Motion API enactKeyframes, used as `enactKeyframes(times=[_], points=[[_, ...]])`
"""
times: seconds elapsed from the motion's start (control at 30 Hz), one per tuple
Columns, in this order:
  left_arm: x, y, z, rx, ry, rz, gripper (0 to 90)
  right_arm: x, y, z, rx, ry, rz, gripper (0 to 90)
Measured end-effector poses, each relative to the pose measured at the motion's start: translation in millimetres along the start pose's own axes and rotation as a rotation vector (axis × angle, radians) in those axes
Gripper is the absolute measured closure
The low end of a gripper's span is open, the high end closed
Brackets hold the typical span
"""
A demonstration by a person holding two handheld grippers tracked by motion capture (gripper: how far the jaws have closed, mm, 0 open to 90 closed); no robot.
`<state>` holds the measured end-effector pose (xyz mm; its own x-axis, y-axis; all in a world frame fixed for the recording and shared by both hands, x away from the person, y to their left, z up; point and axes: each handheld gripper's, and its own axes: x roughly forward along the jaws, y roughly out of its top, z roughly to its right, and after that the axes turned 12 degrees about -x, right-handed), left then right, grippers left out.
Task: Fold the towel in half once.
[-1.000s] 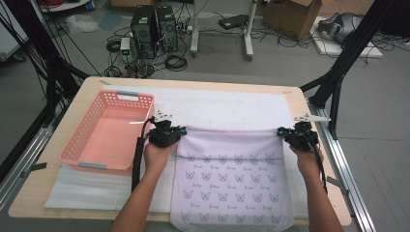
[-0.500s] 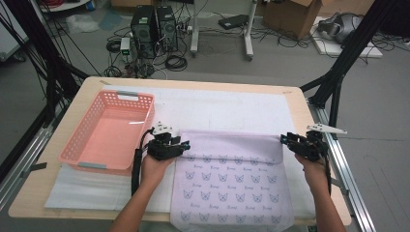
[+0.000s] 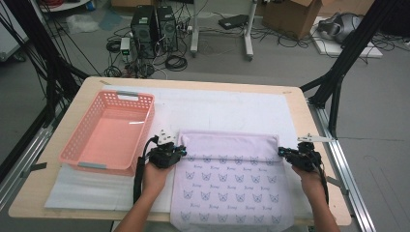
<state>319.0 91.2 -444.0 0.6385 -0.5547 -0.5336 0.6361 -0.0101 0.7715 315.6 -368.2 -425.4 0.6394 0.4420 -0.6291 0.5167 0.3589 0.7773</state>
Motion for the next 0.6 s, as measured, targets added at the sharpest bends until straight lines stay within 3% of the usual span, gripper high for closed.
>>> enactKeyframes(times=[0.1, 0.23, 0.4, 0.6], points=[[-12.3, -6.1, 1.0, -0.006, -0.051, 0.038, 83.8, -11.5, -5.5, -1.5, 0.005, 0.014, 0.035, 88.0], [-28.0, -16.9, 4.5, 0.014, -0.083, 0.046, 83.5, -28.7, -21.6, -8.3, -0.001, 0.043, 0.078, 88.0], [-47.1, -29.7, 7.9, 0.027, -0.115, 0.057, 83.4, -51.9, -41.6, -18.7, -0.006, 0.064, 0.088, 87.9], [-67.6, -52.2, 14.5, 0.034, -0.155, 0.026, 83.3, -70.1, -56.0, -32.6, -0.008, 0.100, 0.083, 87.9]])
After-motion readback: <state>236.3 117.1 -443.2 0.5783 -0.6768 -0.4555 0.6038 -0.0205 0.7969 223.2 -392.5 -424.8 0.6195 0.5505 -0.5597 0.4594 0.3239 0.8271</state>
